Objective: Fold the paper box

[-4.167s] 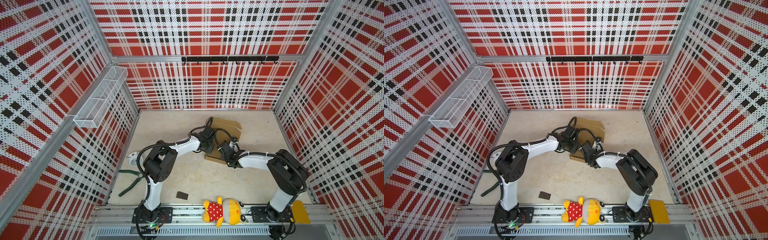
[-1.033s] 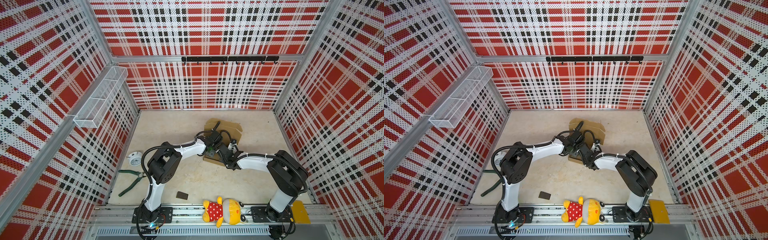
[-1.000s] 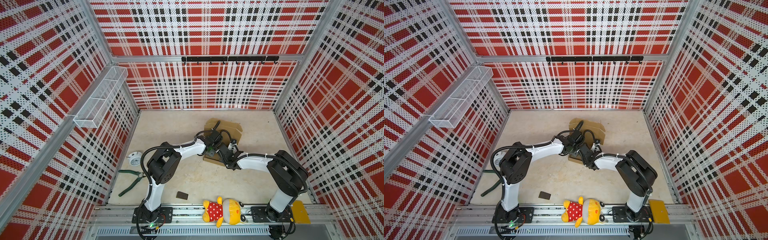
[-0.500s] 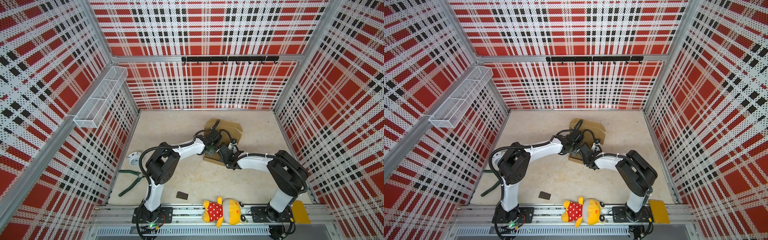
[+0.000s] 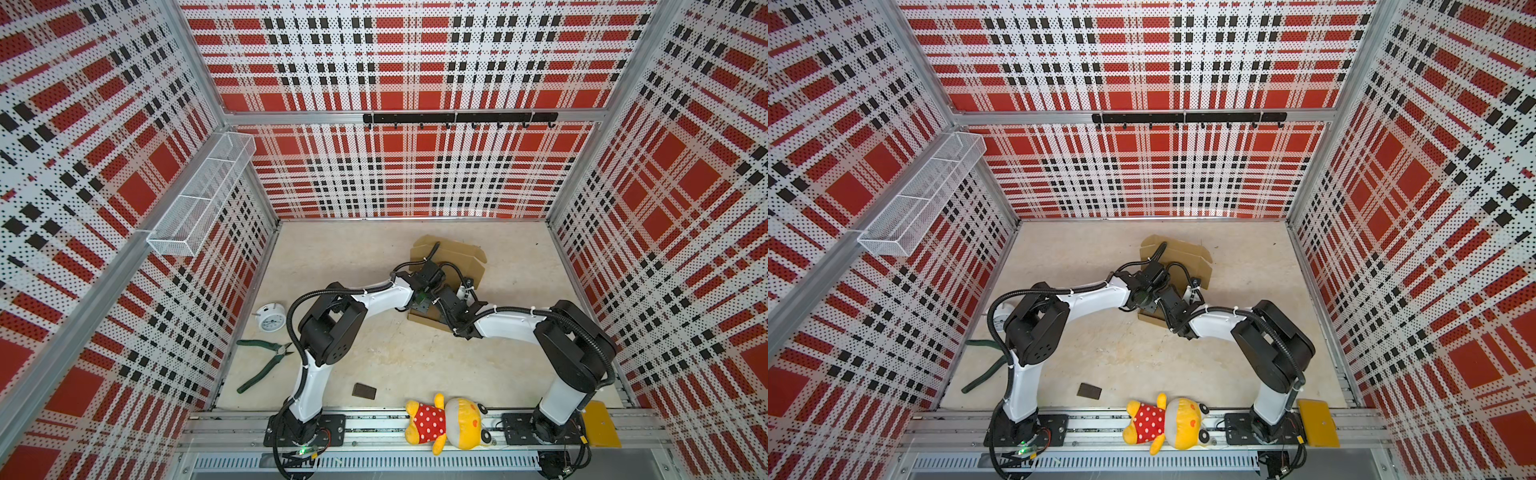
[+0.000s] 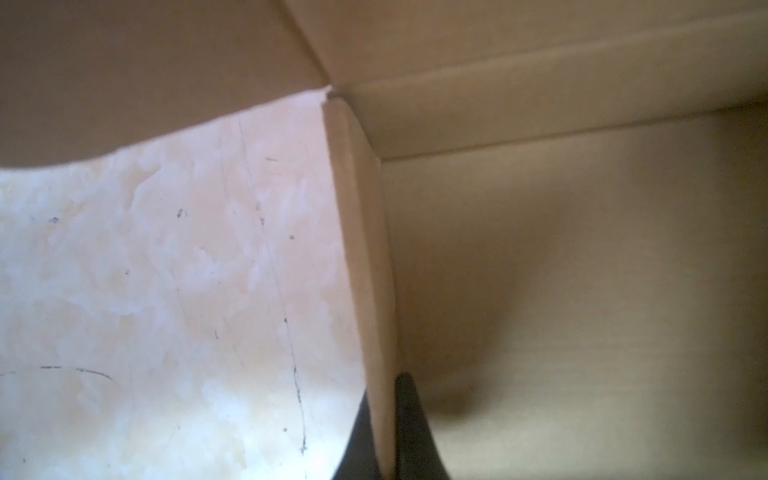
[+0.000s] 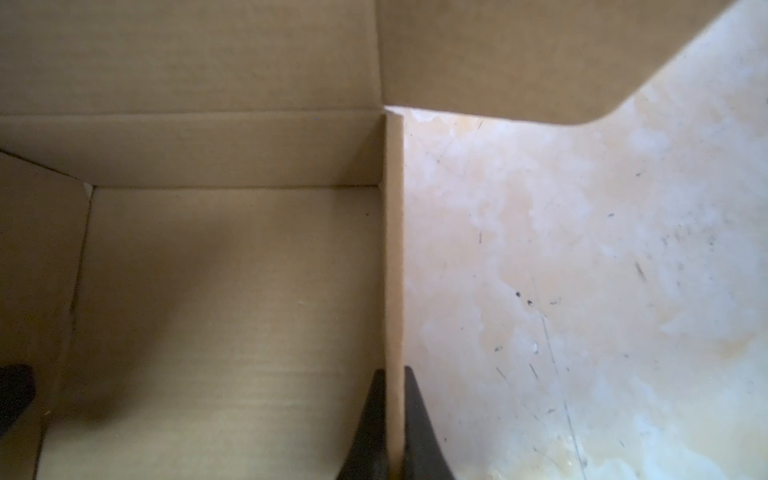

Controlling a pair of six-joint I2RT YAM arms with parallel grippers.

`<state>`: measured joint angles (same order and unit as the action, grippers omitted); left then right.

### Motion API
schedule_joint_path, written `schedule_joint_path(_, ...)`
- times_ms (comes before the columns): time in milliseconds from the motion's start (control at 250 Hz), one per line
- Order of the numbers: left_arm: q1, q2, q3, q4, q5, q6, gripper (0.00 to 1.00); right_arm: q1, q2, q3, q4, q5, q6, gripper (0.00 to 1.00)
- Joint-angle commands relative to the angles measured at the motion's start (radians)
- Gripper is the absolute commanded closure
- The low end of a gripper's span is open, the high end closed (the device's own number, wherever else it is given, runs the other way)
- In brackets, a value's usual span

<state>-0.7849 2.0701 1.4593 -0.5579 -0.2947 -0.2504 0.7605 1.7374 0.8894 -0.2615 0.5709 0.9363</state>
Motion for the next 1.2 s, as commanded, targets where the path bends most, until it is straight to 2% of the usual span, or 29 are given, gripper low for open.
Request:
schedule_joint_path(0, -0.031, 0.034, 0.012, -0.023, 0.022, -0.008, 0.92, 0.006, -0.003, 0.025, 0.038, -0.009, -0.021, 1.00)
schedule_joint_path(92, -0.038, -0.005, 0.013, -0.028, 0.037, -0.005, 0.69, 0.002, -0.009, 0.024, 0.027, -0.008, -0.021, 1.00)
schedule_joint_path(232, -0.042, -0.110, -0.018, -0.012, 0.049, 0.009, 0.58, -0.002, -0.022, 0.024, 0.006, 0.007, -0.024, 1.00)
schedule_joint_path(304, -0.037, -0.172, -0.053, 0.004, 0.054, 0.029, 0.47, -0.006, -0.027, 0.024, -0.001, 0.009, -0.025, 1.00)
schedule_joint_path(352, -0.024, -0.218, -0.083, 0.017, 0.068, 0.038, 0.43, -0.006, -0.025, 0.026, -0.005, 0.009, -0.024, 1.00)
schedule_joint_path(496, 0.036, -0.353, -0.197, 0.082, 0.123, 0.087, 0.38, -0.006, -0.012, 0.037, -0.024, 0.014, -0.021, 1.00)
schedule_joint_path(620, 0.057, -0.443, -0.261, 0.127, 0.118, 0.176, 0.34, -0.006, -0.016, 0.049, -0.038, 0.015, -0.026, 0.88)
schedule_joint_path(712, 0.088, -0.482, -0.261, 0.129, 0.165, 0.230, 0.32, -0.006, -0.037, 0.053, -0.051, 0.023, -0.025, 0.80)
schedule_joint_path(920, 0.215, -0.536, -0.243, 0.114, 0.364, 0.317, 0.25, -0.006, -0.101, 0.049, -0.074, 0.017, -0.035, 0.69)
schedule_joint_path(1197, 0.420, -0.587, -0.253, 0.123, 0.663, 0.323, 0.21, -0.006, -0.266, -0.018, -0.143, -0.005, -0.066, 0.54)
